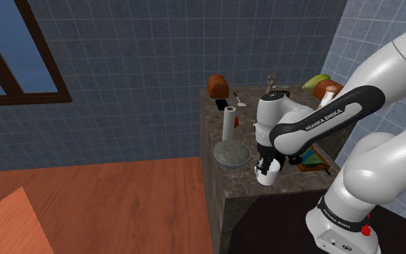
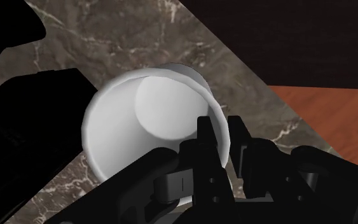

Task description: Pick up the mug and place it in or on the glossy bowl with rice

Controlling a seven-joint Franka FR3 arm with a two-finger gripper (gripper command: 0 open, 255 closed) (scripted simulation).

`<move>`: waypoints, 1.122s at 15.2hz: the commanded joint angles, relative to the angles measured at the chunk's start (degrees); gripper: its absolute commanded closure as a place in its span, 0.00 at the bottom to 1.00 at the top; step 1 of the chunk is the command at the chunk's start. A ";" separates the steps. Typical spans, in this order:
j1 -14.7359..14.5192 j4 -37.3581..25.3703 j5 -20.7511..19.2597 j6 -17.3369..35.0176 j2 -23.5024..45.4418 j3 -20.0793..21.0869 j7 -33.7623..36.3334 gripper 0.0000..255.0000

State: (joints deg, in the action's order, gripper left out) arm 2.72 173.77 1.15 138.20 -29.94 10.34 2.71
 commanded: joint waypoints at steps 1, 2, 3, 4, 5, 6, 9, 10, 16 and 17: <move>0.00 0.01 -0.01 -0.01 0.00 0.00 0.00 1.00; 0.00 0.01 0.00 -0.01 0.00 0.00 0.00 1.00; 0.01 0.01 -0.01 0.01 0.01 0.00 0.00 1.00; -0.13 -0.23 0.10 -1.35 -1.11 -0.15 -0.16 1.00; -0.25 -0.48 0.18 -2.69 -2.20 -0.28 -0.31 1.00; -0.35 -0.76 0.25 -4.02 -3.24 -0.42 -0.44 1.00; -0.60 -1.72 0.38 -7.88 -6.16 -0.79 -0.81 1.00; -0.67 -2.07 0.40 -9.13 -7.06 -0.91 -0.92 1.00; -0.90 -4.58 0.38 -16.23 -11.67 -1.54 -1.49 1.00; -0.92 -5.05 0.36 -17.34 -12.32 -1.63 -1.58 1.00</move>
State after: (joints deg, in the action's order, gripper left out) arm 1.83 169.10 1.54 122.30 -41.23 8.86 1.28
